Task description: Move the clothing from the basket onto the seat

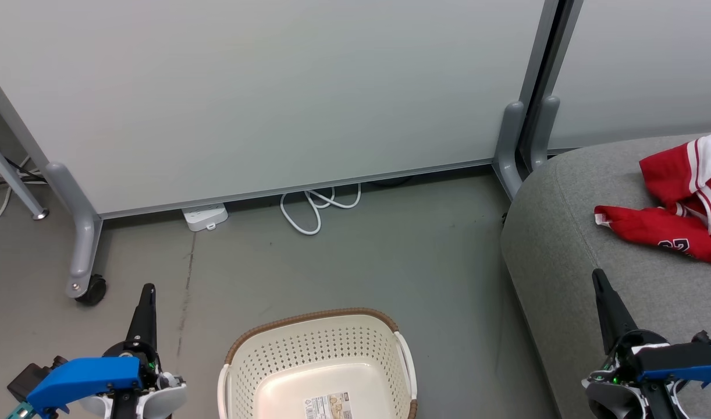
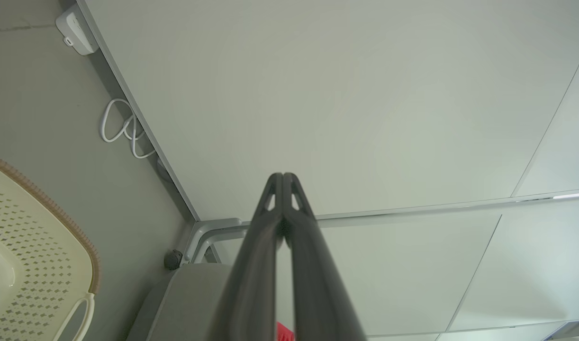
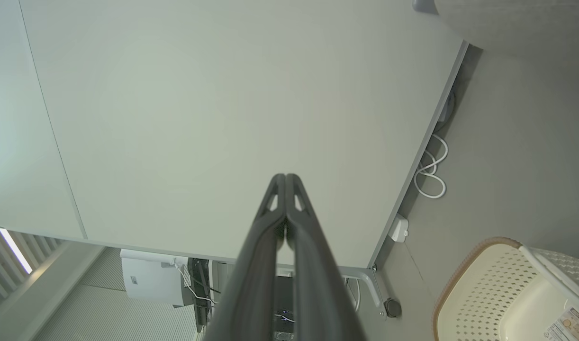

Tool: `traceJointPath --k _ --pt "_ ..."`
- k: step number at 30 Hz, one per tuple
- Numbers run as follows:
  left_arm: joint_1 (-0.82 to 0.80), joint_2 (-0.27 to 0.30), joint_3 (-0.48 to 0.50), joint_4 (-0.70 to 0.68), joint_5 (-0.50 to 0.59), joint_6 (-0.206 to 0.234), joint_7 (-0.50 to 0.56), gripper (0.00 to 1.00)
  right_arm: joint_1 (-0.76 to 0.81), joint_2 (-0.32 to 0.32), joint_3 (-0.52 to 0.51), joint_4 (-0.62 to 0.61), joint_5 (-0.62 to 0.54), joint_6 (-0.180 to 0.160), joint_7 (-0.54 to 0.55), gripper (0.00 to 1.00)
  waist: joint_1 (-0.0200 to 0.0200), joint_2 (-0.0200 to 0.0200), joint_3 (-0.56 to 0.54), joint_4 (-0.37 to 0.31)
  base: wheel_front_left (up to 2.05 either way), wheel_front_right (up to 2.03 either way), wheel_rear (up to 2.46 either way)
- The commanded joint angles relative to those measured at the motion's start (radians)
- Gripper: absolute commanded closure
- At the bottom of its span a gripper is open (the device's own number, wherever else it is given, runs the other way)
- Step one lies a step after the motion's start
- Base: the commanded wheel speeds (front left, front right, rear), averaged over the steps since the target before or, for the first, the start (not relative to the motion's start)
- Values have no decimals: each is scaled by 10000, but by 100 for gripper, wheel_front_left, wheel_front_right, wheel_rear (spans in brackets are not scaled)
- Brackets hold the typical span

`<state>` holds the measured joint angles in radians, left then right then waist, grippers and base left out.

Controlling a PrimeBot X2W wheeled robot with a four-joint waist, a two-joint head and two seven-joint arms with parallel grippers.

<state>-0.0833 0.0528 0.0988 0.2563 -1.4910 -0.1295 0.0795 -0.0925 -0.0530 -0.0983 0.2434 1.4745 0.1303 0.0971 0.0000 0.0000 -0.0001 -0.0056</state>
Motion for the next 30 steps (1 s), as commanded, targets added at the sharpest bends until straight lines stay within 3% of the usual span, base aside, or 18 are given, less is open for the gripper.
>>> traceJointPath --k 1,18,30 --pt "-161 -2 80 -71 -203 -18 82 100 -140 21 -41 -6 244 7 73 100 0 0 3 5 0 0 0" --pt "-325 -33 182 -139 -1230 -21 386 100 -226 40 -183 22 1403 6 186 100 0 0 31 54 0 0 0" --pt "-310 -33 178 -136 -1223 -21 390 100 -225 40 -180 22 1394 7 185 100 0 0 32 56 0 0 0"
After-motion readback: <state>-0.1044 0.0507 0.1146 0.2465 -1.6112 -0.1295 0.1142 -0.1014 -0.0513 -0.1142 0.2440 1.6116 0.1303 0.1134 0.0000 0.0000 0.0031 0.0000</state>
